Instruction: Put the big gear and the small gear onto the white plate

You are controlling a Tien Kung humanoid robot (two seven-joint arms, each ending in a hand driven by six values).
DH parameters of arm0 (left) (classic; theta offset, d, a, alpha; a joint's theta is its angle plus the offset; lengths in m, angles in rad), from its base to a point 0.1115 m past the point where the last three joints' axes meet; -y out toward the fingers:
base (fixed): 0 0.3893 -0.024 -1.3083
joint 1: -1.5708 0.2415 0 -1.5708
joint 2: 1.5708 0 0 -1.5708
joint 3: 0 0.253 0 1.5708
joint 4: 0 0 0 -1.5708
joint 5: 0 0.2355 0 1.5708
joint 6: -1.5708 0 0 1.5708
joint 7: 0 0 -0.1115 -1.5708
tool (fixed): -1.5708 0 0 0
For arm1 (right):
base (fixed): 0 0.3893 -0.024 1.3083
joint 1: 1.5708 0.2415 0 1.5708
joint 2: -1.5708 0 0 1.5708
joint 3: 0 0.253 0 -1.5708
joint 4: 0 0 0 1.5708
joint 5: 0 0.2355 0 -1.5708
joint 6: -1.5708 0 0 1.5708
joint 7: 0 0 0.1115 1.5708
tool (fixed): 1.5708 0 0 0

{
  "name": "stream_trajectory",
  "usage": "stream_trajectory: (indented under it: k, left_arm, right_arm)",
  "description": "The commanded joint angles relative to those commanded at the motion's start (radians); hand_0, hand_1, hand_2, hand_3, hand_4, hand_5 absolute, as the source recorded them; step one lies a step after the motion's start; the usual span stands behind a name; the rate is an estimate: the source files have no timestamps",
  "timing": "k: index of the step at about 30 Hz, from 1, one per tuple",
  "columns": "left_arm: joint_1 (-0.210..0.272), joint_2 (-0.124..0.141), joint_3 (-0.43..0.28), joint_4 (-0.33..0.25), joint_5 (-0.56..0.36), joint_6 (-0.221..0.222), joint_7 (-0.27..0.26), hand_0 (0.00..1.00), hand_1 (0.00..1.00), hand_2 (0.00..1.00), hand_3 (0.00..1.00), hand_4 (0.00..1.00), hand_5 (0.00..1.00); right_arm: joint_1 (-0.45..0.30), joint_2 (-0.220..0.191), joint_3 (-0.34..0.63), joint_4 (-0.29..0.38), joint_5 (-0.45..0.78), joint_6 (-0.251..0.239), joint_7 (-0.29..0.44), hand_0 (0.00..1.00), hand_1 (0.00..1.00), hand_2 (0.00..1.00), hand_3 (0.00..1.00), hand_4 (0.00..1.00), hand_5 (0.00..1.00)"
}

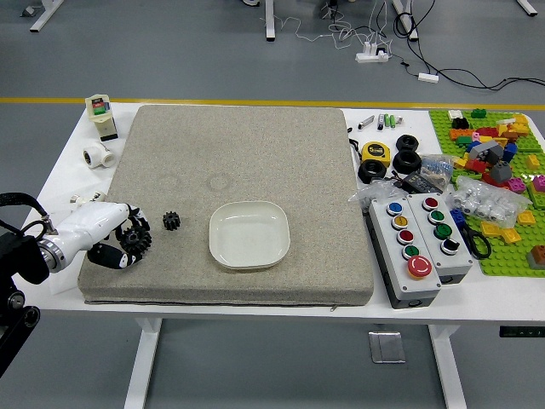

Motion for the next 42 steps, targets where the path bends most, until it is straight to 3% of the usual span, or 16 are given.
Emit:
stream_trajectory:
  k: [7,11,15,19,20,25,26,31,32,37,38,42]
  left_arm:
    - [-0.074,0.003,0.110,-0.092,0.000,0.015,-0.003,0.277,0.398,0.444,0.525,0.002,0.002]
    - [-0.128,-0.005,0.187,-0.096,0.000,0.030,-0.010,0.276,0.396,0.442,0.524,0.002,0.002]
    - [-0.214,-0.040,0.292,-0.020,0.000,0.070,-0.026,0.277,0.402,0.450,0.530,0.002,0.002]
    - [-0.257,-0.064,0.353,0.049,0.000,0.108,-0.040,0.277,0.402,0.450,0.530,0.002,0.002]
    - [-0.270,-0.072,0.370,0.073,0.000,0.121,-0.045,0.298,0.435,0.490,0.558,0.384,0.002]
    - [-0.303,-0.092,0.407,0.128,0.000,0.136,-0.050,0.298,0.435,0.490,0.558,0.384,0.002]
    - [-0.310,-0.097,0.413,0.140,0.000,0.137,-0.048,0.378,0.592,0.626,0.683,0.982,0.209]
    - [-0.329,-0.108,0.427,0.158,0.000,0.129,-0.048,0.378,0.592,0.626,0.683,0.982,0.209]
    - [-0.332,-0.108,0.427,0.157,0.000,0.125,-0.048,0.496,0.675,0.754,0.808,0.998,0.396]
    - [-0.335,-0.109,0.420,0.152,0.000,0.102,-0.046,0.496,0.675,0.754,0.808,0.998,0.396]
    - [-0.333,-0.108,0.416,0.148,0.000,0.096,-0.046,0.545,0.712,0.825,0.828,0.998,0.451]
    - [-0.324,-0.107,0.397,0.129,0.000,0.095,-0.046,0.545,0.712,0.825,0.828,0.998,0.451]
  right_arm:
    - [-0.001,-0.001,0.000,0.001,0.001,0.000,0.000,0.763,0.806,0.838,0.787,0.943,0.797]
    - [0.000,-0.001,-0.002,0.001,0.001,0.000,0.000,0.764,0.806,0.838,0.787,0.943,0.797]
    - [0.001,-0.001,-0.006,0.002,0.004,0.000,-0.001,0.764,0.806,0.838,0.787,0.943,0.797]
    - [0.003,-0.001,-0.008,0.003,0.006,-0.001,-0.001,0.764,0.806,0.838,0.787,0.943,0.797]
    - [0.003,-0.002,-0.008,0.003,0.005,-0.001,-0.001,0.764,0.806,0.838,0.787,0.944,0.798]
    - [0.005,-0.003,-0.008,0.004,0.005,0.000,-0.001,0.764,0.806,0.838,0.787,0.944,0.798]
    - [0.006,-0.003,-0.008,0.004,0.006,-0.001,-0.001,0.764,0.806,0.837,0.787,0.944,0.798]
    - [0.007,-0.004,-0.008,0.004,0.005,0.000,0.000,0.764,0.806,0.837,0.787,0.944,0.798]
    - [0.007,-0.005,-0.008,0.004,0.005,0.000,0.000,0.764,0.807,0.837,0.787,0.944,0.798]
    - [0.008,-0.006,-0.007,0.005,0.004,0.000,0.000,0.764,0.807,0.837,0.787,0.944,0.798]
    - [0.008,-0.006,-0.006,0.005,0.004,-0.001,0.000,0.764,0.806,0.837,0.786,0.945,0.799]
    - [0.008,-0.006,-0.005,0.005,0.004,-0.001,0.001,0.764,0.806,0.837,0.786,0.945,0.799]
